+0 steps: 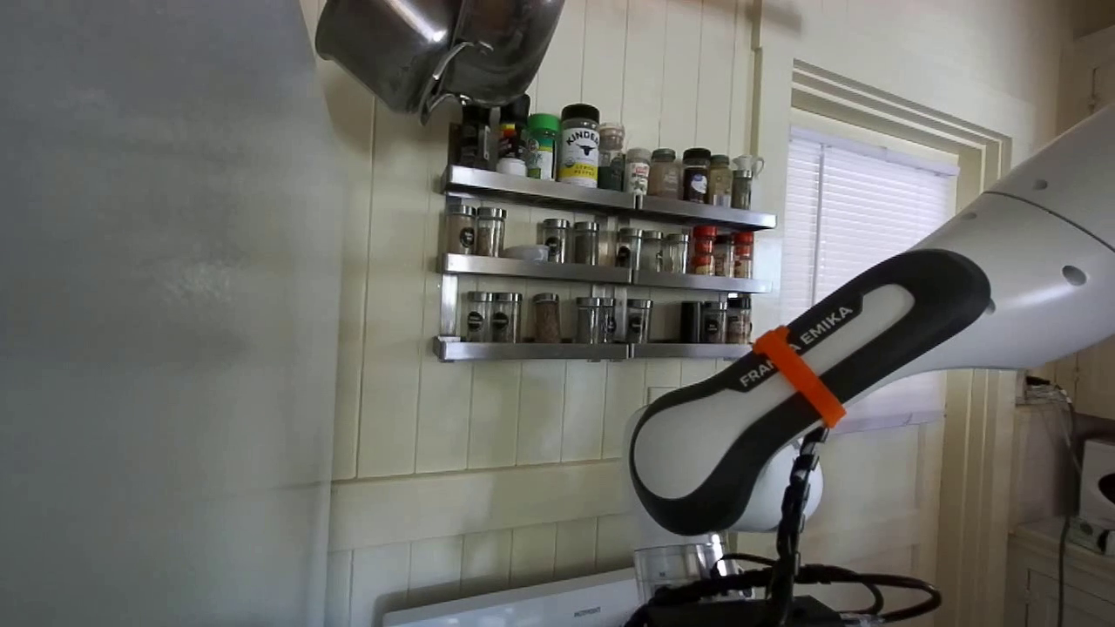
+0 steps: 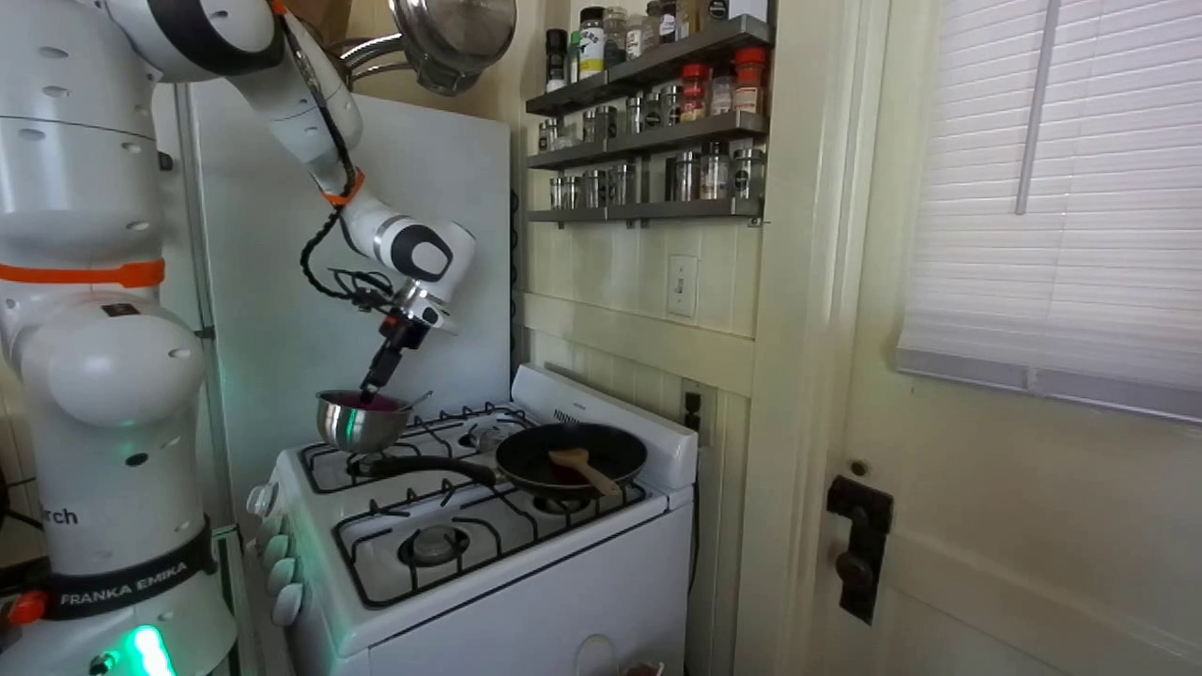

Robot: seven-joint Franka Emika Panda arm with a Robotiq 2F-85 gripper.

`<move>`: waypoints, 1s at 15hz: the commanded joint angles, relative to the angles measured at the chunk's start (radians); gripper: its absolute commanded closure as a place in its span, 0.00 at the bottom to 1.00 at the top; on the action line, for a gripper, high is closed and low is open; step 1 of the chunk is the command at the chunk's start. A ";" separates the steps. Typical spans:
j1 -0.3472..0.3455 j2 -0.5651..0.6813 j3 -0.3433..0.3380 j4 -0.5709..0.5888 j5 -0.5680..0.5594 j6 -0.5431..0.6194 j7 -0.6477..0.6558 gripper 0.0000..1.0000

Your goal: Move the silver bowl backwards, remove the purple bowl from inside it and place it on the stove top and place the smaller silver bowl inside the bigger silver bowl

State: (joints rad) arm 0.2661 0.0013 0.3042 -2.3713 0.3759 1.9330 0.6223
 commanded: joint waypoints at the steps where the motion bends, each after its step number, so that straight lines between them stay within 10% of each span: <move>1: 0.004 -0.027 -0.013 -0.091 0.032 0.089 -0.071 0.00; 7: 0.014 0.000 -0.009 -0.122 0.023 0.257 -0.079 0.03; 8: 0.017 0.007 -0.006 -0.113 0.017 0.286 -0.072 0.27; 10: 0.022 0.011 -0.002 -0.105 0.006 0.324 -0.069 0.29; 15: 0.029 0.014 0.005 -0.096 0.009 0.364 -0.076 0.67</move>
State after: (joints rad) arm 0.2832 0.0046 0.3062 -2.4703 0.3803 2.2618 0.5472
